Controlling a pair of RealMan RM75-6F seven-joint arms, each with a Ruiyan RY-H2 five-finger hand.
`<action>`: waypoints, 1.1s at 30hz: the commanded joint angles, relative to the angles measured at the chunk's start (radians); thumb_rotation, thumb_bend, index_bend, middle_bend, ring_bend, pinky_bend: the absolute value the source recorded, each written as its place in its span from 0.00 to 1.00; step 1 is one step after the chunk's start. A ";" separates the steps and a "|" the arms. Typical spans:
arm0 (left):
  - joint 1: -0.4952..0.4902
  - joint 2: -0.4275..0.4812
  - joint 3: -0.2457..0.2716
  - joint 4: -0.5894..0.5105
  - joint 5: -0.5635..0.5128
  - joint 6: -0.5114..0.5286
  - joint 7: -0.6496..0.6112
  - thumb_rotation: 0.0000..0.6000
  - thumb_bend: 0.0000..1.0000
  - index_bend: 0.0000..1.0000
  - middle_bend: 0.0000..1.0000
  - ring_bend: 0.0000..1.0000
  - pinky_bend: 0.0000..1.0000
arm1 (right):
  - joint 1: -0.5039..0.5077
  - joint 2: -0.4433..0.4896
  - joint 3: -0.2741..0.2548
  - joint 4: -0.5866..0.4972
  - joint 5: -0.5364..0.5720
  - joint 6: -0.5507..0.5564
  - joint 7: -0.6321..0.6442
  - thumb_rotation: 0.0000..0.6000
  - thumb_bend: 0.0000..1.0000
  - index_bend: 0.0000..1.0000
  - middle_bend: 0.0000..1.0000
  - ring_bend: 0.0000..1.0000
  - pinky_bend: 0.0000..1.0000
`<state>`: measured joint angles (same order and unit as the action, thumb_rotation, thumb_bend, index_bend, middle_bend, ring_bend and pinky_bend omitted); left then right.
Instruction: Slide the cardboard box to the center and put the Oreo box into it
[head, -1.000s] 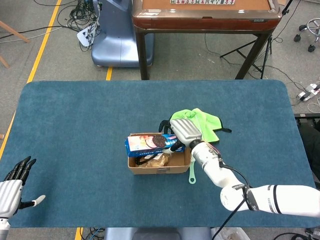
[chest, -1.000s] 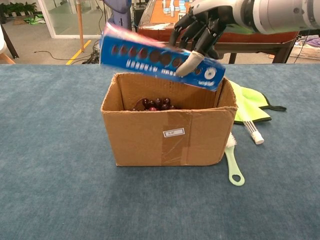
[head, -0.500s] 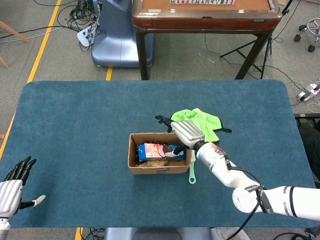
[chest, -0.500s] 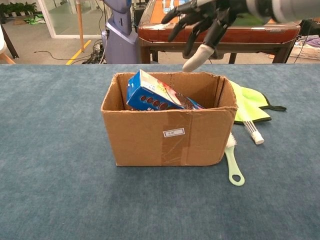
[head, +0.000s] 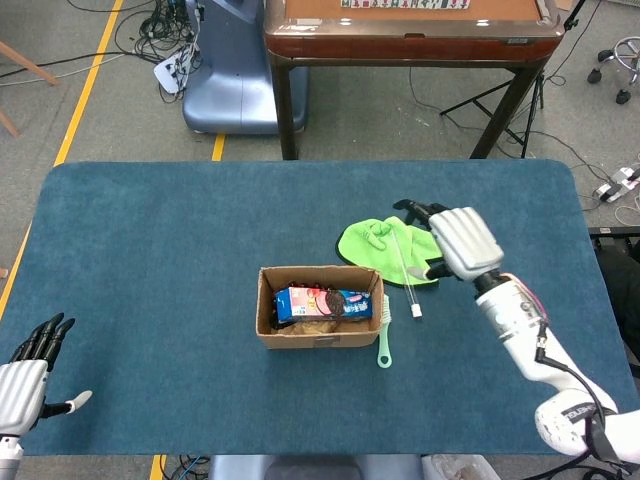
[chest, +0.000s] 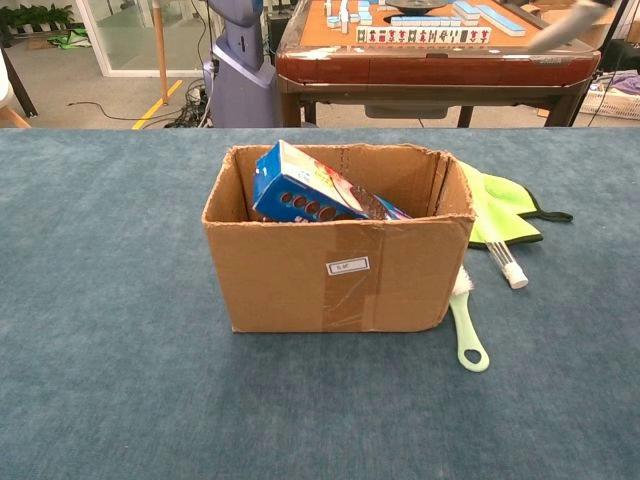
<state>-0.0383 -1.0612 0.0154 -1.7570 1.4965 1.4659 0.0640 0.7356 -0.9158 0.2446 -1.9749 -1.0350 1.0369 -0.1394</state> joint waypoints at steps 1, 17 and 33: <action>-0.001 -0.002 0.000 -0.001 -0.002 -0.002 0.005 1.00 0.02 0.00 0.02 0.02 0.14 | -0.053 0.014 -0.028 0.080 -0.055 0.015 0.063 1.00 0.00 0.26 0.44 0.43 0.63; 0.000 -0.004 -0.004 0.003 -0.014 -0.006 0.004 1.00 0.02 0.00 0.02 0.02 0.14 | -0.065 -0.240 -0.162 0.558 -0.327 0.035 -0.124 1.00 0.00 0.35 0.38 0.34 0.49; 0.004 -0.006 -0.011 0.005 -0.038 -0.008 0.010 1.00 0.02 0.00 0.02 0.02 0.14 | -0.013 -0.463 -0.283 0.963 -0.623 0.046 0.003 1.00 0.00 0.35 0.33 0.25 0.38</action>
<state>-0.0349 -1.0666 0.0047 -1.7524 1.4580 1.4581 0.0742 0.7135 -1.3390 -0.0133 -1.0691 -1.6125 1.0649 -0.1797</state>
